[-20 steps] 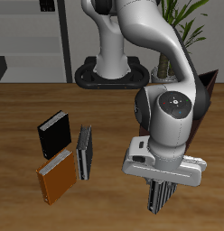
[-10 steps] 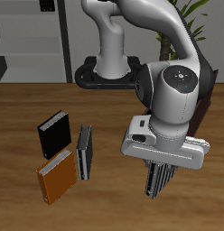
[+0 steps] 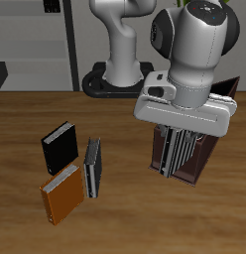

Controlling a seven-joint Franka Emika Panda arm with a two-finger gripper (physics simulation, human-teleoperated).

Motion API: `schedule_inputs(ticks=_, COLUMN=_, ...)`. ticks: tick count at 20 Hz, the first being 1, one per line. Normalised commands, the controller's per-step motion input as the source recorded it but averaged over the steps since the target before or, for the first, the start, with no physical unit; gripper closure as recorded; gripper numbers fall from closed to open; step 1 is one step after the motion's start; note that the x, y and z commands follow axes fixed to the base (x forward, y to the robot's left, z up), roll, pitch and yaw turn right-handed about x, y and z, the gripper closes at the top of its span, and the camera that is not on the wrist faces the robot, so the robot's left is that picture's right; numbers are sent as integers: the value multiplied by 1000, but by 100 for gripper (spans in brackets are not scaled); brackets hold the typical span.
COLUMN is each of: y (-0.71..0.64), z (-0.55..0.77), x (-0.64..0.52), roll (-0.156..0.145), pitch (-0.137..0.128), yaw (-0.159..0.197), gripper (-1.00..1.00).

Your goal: Place the red mug into the left desk caddy's right compartment and place the left striped book into the left desk caddy's back compartment

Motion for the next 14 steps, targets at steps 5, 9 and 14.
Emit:
schedule_inputs(ticks=5, y=84, z=449, x=-452, roll=-58, pitch=-38, yaw=-61, gripper=100)
schedule_inputs(ticks=9, y=190, z=313, x=-463, roll=-40, pitch=10, yaw=-57, gripper=100)
schedule_inputs(ticks=14, y=149, z=164, x=-459, roll=-30, pitch=9, yaw=-78, gripper=100)
